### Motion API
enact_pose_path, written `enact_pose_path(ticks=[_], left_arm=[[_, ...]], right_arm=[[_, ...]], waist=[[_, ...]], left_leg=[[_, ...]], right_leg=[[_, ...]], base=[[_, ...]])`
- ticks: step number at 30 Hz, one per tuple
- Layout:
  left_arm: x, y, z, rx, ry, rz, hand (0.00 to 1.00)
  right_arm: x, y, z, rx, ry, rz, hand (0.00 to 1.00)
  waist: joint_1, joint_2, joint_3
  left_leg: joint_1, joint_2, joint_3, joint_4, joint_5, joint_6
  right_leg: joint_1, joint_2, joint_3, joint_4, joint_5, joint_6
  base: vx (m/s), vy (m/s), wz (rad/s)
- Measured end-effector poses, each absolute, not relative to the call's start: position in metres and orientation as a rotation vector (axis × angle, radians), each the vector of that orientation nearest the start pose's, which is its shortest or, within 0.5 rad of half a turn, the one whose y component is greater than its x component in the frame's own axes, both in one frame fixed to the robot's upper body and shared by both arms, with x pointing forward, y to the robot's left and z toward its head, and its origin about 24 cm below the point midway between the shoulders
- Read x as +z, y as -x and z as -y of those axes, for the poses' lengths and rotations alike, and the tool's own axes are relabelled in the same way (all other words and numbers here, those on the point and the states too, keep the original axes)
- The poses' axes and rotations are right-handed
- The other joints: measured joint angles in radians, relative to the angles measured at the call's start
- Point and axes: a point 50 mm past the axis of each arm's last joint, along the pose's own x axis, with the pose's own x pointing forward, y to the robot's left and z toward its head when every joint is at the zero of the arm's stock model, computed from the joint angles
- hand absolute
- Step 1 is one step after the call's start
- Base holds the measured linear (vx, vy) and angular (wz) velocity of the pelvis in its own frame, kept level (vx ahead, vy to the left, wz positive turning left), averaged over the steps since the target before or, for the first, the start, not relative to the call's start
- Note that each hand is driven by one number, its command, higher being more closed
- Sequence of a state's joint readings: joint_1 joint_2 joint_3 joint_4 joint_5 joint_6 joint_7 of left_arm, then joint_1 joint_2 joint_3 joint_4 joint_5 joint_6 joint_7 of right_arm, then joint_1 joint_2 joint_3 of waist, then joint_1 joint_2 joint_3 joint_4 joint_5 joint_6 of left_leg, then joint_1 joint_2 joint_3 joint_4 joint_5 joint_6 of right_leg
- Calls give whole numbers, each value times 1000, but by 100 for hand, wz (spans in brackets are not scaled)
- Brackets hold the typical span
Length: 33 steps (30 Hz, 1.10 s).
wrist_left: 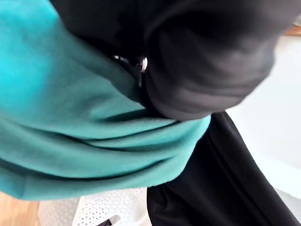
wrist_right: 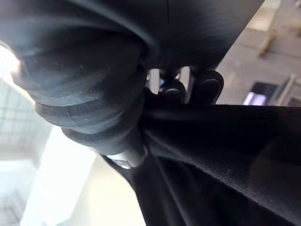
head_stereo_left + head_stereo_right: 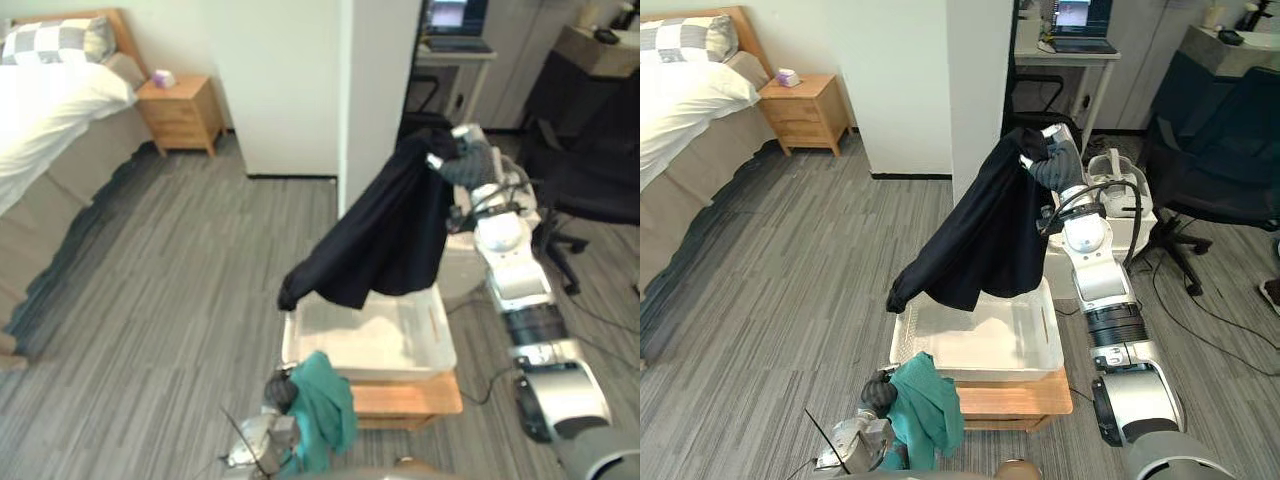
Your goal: Tidy the bed and pick cloth on bed and put in laundry
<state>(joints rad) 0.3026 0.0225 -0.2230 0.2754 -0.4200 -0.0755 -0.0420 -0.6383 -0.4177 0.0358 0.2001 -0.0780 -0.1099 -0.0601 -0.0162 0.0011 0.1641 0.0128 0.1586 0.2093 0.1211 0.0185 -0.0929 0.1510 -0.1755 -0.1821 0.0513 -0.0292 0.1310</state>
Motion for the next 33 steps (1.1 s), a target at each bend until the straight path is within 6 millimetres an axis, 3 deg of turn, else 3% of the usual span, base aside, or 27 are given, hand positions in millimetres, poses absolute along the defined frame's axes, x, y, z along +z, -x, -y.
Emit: enact_pose_path(ticks=[7, 14, 19, 24, 33], left_arm=[[-73, -154, -121, -24, 416, -505, 100], [-72, -155, -118, -24, 428, -503, 100], [-72, -155, -115, -24, 439, -502, 100], [-72, -155, -112, -29, 444, -505, 100], [-74, -153, -109, -23, 441, -521, 100]], right_arm=[[245, -321, 188, -27, 460, 746, 100], [245, -310, 183, 13, 468, 798, 100], [236, -311, 161, 102, 446, 787, 100], [231, -311, 139, 178, 415, 786, 100], [236, -311, 108, 259, 364, 821, 100]], waist=[[-31, 14, -8], [-36, 25, -18], [-30, 29, -27], [-22, 13, -46], [-16, 6, -63]], left_leg=[[7, 11, 44, 14, -17, -4], [13, 15, 56, 19, -28, -6], [14, 15, 55, 21, -28, -6], [8, 15, 42, 27, -26, -4], [1, 12, 21, 18, -27, -6]], right_leg=[[-17, 3, 44, -3, 12, -1], [-16, 3, 55, -3, 11, -3], [-14, 5, 54, -6, 18, 0], [1, 6, 39, -25, 29, 1], [20, 7, 16, -31, 25, -5]], base=[[-37, 1, -18], [-20, 3, -6], [0, 0, 0], [4, -6, 8], [-31, -11, 8]])
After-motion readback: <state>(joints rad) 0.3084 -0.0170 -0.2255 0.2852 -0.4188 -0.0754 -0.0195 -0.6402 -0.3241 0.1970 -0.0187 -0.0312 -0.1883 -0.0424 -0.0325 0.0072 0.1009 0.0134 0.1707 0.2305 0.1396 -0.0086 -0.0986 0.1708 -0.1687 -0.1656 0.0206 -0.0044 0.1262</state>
